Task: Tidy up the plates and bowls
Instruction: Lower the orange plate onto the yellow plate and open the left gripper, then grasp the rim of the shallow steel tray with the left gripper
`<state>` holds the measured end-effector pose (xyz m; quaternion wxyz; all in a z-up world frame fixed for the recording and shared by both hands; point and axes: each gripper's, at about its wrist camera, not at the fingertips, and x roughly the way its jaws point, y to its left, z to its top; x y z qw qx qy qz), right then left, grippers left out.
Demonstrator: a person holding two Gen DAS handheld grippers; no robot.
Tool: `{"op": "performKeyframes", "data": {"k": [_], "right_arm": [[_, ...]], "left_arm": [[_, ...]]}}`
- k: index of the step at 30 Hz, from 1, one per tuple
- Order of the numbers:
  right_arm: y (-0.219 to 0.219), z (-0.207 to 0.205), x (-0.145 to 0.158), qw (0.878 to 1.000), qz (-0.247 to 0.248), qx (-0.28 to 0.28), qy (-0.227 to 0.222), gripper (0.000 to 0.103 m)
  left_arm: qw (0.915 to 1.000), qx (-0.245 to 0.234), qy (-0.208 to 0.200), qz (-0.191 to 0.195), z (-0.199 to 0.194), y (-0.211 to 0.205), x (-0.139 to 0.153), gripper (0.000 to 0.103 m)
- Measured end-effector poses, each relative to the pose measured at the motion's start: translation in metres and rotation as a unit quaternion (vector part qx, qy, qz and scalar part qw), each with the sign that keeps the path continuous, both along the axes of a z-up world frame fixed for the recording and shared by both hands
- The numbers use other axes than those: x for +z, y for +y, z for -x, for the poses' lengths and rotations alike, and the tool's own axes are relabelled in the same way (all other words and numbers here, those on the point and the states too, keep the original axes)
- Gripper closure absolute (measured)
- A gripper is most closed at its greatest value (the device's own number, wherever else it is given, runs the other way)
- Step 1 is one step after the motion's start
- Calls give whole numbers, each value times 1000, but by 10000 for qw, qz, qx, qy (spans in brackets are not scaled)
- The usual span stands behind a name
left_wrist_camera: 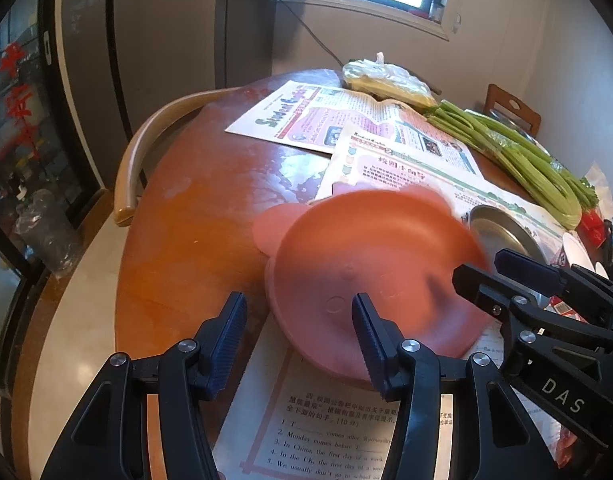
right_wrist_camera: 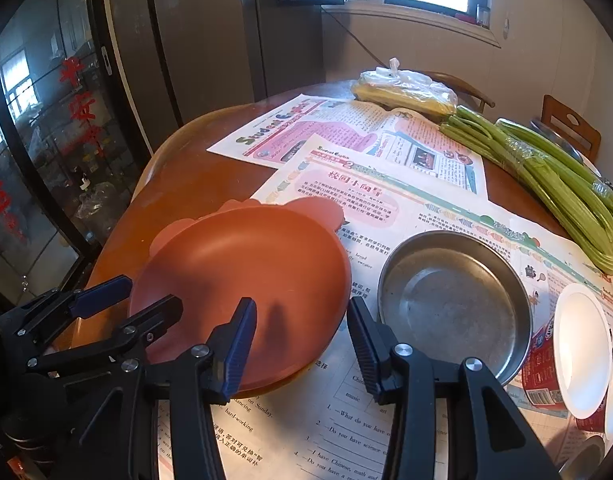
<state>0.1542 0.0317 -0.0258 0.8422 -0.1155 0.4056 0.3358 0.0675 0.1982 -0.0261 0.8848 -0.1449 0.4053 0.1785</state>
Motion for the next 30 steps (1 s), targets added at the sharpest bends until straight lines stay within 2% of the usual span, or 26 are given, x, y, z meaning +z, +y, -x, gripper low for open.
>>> {"op": "performKeyframes", "data": {"k": [10,20,30], "right_arm": [[-14,14,28,9990,-258,20,-356,56],[-40,20,43,9979,-417,-141,-480,56],[-77,19,58,9952,-741,-426,-480,56]], "left_arm": [[9997,-63,-177,-149,8,-13,21,46],[9991,-241,-254,-242,9,-34,36,46],[9968,-627,-292,-397,-4,-67,49,46]]}}
